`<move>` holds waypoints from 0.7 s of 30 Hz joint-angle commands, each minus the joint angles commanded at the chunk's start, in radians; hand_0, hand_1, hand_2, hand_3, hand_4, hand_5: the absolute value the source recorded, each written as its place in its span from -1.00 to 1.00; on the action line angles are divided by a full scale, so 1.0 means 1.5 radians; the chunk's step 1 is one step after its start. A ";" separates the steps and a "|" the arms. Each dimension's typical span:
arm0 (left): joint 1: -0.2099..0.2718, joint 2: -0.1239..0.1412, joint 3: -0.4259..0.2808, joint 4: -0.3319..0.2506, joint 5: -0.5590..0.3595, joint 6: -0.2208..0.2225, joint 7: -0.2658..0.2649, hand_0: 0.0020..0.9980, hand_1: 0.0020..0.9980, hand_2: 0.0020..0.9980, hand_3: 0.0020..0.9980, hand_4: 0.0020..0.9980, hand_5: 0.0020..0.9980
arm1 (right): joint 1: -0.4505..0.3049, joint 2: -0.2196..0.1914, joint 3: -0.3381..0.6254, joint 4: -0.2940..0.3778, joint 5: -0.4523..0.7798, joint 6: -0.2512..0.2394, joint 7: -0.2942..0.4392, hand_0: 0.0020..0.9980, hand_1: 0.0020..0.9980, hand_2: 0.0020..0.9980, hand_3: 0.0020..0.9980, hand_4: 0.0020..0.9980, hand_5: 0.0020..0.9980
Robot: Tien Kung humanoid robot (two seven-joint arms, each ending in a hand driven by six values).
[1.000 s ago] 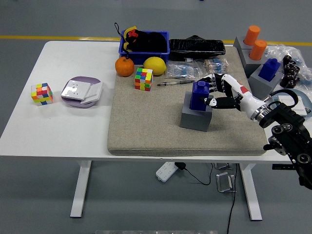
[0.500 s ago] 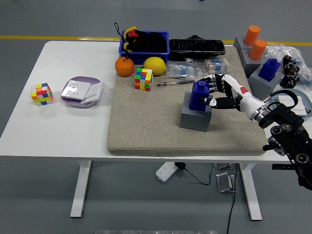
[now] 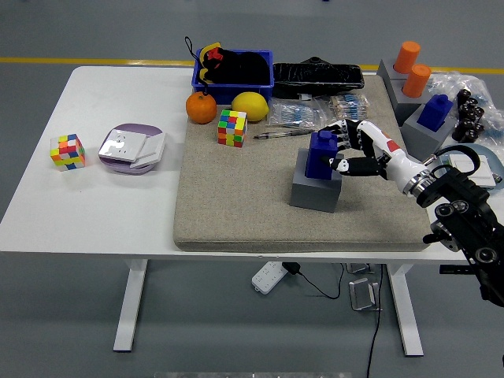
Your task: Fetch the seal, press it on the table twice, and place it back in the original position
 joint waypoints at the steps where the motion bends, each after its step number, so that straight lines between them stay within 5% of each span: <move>1: 0.000 0.000 0.001 0.000 0.000 0.000 0.000 0.63 0.64 0.58 0.68 0.59 -0.21 | 0.001 0.000 0.000 0.000 0.000 0.000 0.000 0.02 -0.20 -0.17 -0.05 0.30 -1.00; 21: 0.000 0.000 0.001 0.000 0.000 0.000 0.000 0.63 0.64 0.58 0.68 0.59 -0.21 | 0.011 0.004 0.003 -0.007 -0.011 0.000 0.006 0.02 -0.20 -0.17 -0.05 0.29 -1.00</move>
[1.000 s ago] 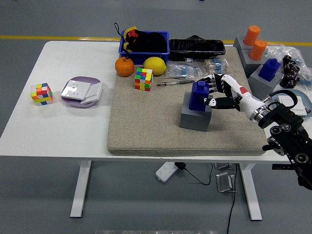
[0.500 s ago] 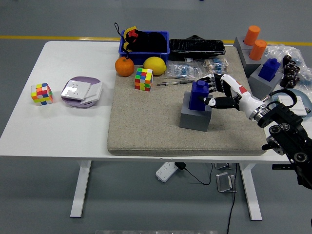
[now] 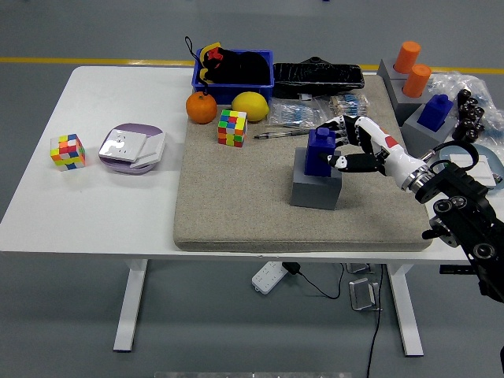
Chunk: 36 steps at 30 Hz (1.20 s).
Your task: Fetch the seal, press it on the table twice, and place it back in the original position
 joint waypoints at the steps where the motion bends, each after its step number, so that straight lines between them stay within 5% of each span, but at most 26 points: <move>1: 0.000 0.000 0.000 0.000 0.000 0.000 0.000 0.63 0.64 0.58 0.68 0.59 -0.21 | 0.000 0.000 0.000 0.000 0.000 0.000 0.000 0.02 -0.20 -0.17 -0.05 0.29 -1.00; 36: -0.001 -0.001 0.000 0.000 0.000 0.000 -0.001 0.63 0.64 0.58 0.68 0.59 -0.21 | 0.002 0.000 -0.005 -0.021 -0.013 -0.004 0.017 0.02 -0.20 -0.17 -0.05 0.30 -1.00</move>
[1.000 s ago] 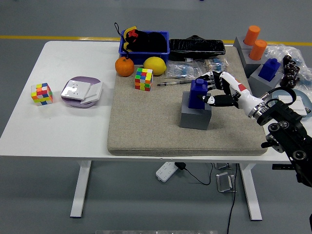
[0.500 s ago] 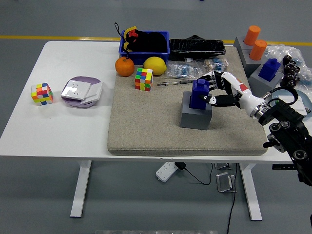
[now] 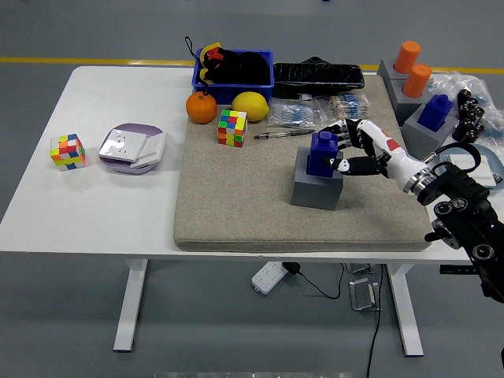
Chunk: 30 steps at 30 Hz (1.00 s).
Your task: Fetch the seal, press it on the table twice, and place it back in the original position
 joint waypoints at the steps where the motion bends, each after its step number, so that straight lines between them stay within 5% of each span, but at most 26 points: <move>1: 0.000 0.000 0.000 0.000 0.000 0.000 0.000 0.63 0.64 0.58 0.68 0.59 -0.21 | 0.000 0.001 0.000 0.001 0.000 0.000 0.000 0.02 -0.20 -0.17 -0.05 0.30 -1.00; 21: 0.001 0.002 0.003 -0.001 -0.002 0.000 0.000 0.63 0.64 0.58 0.68 0.59 -0.21 | -0.003 0.004 -0.008 -0.003 0.002 0.004 0.008 0.16 -0.02 -0.06 0.08 0.25 -1.00; 30: 0.001 0.003 0.006 -0.001 -0.003 0.000 0.000 0.63 0.64 0.58 0.68 0.59 -0.21 | -0.003 0.005 -0.008 -0.005 0.001 0.005 0.012 0.32 0.14 0.10 0.27 0.43 -1.00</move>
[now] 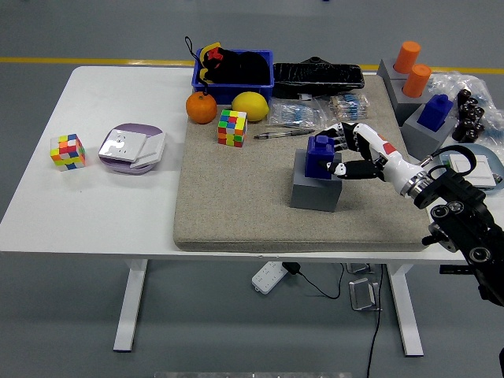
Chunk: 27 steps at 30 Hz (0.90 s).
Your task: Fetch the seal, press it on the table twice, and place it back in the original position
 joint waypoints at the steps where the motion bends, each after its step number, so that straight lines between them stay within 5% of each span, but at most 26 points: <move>1: 0.000 0.000 0.000 0.000 0.000 0.000 0.000 0.63 0.64 0.58 0.68 0.59 -0.21 | 0.000 0.000 0.000 0.000 0.000 0.001 0.000 0.32 0.14 0.10 0.27 0.43 -1.00; 3: 0.001 0.000 0.000 0.000 0.000 0.000 0.000 0.63 0.64 0.58 0.68 0.59 -0.21 | -0.001 0.001 -0.001 0.000 0.000 0.002 -0.001 0.32 0.14 0.10 0.27 0.43 -1.00; 4: 0.001 0.000 0.000 0.000 0.000 0.000 0.000 0.63 0.64 0.58 0.68 0.59 -0.21 | -0.001 0.001 0.000 0.000 0.000 0.003 -0.001 0.43 0.39 0.37 0.49 0.74 -1.00; 9: 0.001 -0.001 0.000 0.000 0.000 0.000 0.000 0.63 0.64 0.58 0.68 0.59 -0.21 | -0.001 0.001 0.001 0.001 0.000 0.007 -0.001 0.43 0.39 0.37 0.49 0.74 -1.00; 10: 0.001 -0.001 0.000 0.000 0.000 0.000 0.000 0.63 0.64 0.58 0.68 0.59 -0.21 | -0.002 0.000 0.002 0.001 0.000 0.008 -0.001 0.56 0.56 0.54 0.58 0.87 -1.00; 27: 0.001 -0.003 -0.002 0.001 0.000 -0.001 0.001 0.63 0.64 0.58 0.68 0.59 -0.21 | -0.001 -0.001 0.009 0.002 -0.009 0.020 0.002 0.72 0.71 0.69 0.72 1.00 -1.00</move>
